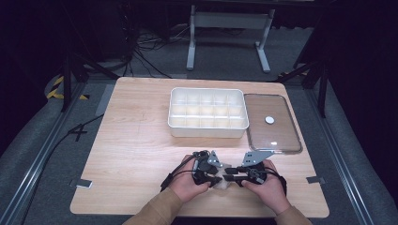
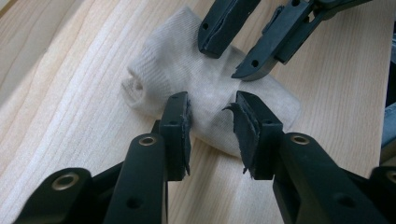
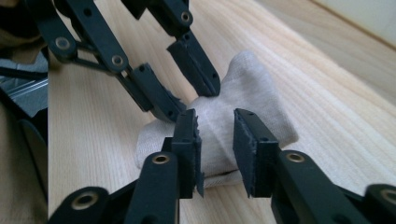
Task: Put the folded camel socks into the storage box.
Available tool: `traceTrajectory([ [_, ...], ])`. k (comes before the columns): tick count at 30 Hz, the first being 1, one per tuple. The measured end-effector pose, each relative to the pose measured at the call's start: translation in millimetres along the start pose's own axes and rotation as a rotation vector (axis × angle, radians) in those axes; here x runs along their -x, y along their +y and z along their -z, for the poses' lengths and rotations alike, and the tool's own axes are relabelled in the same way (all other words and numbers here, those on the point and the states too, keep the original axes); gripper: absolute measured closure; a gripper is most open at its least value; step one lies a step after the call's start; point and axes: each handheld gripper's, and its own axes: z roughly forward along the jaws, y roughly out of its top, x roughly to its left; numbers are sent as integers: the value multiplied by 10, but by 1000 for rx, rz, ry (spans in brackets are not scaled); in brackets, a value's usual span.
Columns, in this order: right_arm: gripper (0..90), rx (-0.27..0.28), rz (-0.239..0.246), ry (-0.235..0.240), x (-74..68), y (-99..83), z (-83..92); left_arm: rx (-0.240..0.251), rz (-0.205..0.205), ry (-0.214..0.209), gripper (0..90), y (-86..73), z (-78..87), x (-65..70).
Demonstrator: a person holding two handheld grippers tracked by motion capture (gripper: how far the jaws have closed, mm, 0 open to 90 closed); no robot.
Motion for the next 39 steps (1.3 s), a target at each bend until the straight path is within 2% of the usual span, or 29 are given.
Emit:
traceTrajectory([
  [2, 681, -1, 4, 15, 9, -14, -3, -5, -3, -11, 647, -33, -1, -13],
  [6, 635, -3, 20, 38, 29, -35, -15, -10, 19, -21, 641, -72, 17, -49],
  [8, 624, -8, 28, 42, 34, -36, -18, -4, 17, -27, 640, -72, 26, -61],
  [12, 603, -16, 32, 46, 35, -37, -27, -24, 28, -34, 631, -77, 7, -56],
  [16, 602, -41, 65, 23, -1, -16, -38, -39, 22, -30, 633, -75, -29, -38],
  [19, 601, -86, 106, -22, -64, 25, -51, -42, 21, -34, 631, -80, -26, -58],
  [20, 601, -86, 106, -22, -64, 25, -51, -42, 21, -34, 630, -80, -26, -58],
  [23, 595, -137, 135, -61, -129, 76, -62, -37, 29, -37, 628, -83, -28, -56],
  [29, 589, -157, 123, -69, -130, 96, -64, -26, 41, -30, 618, -115, 9, -58],
  [33, 587, -162, 134, -69, -121, 112, -82, 9, 12, 1, 652, -101, 29, 20],
  [35, 573, -163, 123, -54, -117, 110, -74, -22, 5, 4, 659, -90, -16, 61],
  [39, 565, -162, 116, -55, -115, 113, -37, -21, 14, -7, 659, -98, -33, 35],
])
